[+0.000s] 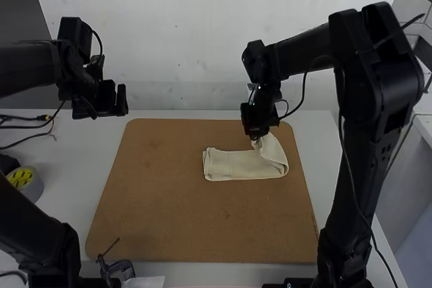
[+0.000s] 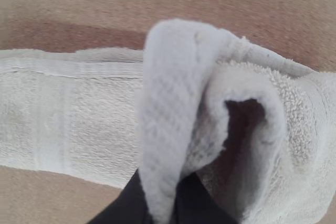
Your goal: Fold the towel.
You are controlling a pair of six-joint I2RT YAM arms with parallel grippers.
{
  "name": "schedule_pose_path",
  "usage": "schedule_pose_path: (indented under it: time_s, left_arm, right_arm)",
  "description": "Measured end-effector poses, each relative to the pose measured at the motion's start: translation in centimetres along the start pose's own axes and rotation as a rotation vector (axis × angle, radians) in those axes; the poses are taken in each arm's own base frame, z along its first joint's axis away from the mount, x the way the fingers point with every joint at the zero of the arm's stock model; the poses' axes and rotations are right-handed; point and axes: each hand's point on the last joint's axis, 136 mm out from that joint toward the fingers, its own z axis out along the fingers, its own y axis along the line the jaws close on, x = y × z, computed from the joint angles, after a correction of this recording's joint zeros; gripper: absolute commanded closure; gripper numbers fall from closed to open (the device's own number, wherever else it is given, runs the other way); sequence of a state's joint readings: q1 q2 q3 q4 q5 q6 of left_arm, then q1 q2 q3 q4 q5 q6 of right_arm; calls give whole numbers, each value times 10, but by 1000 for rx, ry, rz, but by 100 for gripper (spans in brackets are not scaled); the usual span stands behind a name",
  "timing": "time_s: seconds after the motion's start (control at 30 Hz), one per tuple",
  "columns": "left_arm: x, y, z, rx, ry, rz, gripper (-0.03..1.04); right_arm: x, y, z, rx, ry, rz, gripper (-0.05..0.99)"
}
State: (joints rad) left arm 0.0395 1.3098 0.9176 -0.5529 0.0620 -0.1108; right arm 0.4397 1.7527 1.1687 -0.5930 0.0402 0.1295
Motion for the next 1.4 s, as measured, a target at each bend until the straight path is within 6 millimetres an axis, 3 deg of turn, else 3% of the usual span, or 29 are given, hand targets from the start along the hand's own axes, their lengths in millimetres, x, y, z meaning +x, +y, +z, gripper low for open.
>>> schedule_pose_path:
  time_s: [0.27,0.63,1.1,1.13,1.23,1.4]
  left_arm:
    - [5,9,-3,-1,0,-4,0]
    - [3,14,-13,3,-34,2,0]
    - [10,21,-10,3,-19,-8,0]
    - [11,22,-10,2,-17,-9,0]
    - [11,24,-10,0,-17,-11,0]
    - [11,24,-10,2,-17,-10,0]
  right_arm:
    - [9,44,24,23,75,-60,91]
    - [2,92,25,19,81,-127,91]
    - [5,124,58,56,144,-171,91]
    - [5,126,57,56,142,-173,86]
    - [5,129,57,56,133,-177,40]
    - [4,130,53,53,128,-175,37]
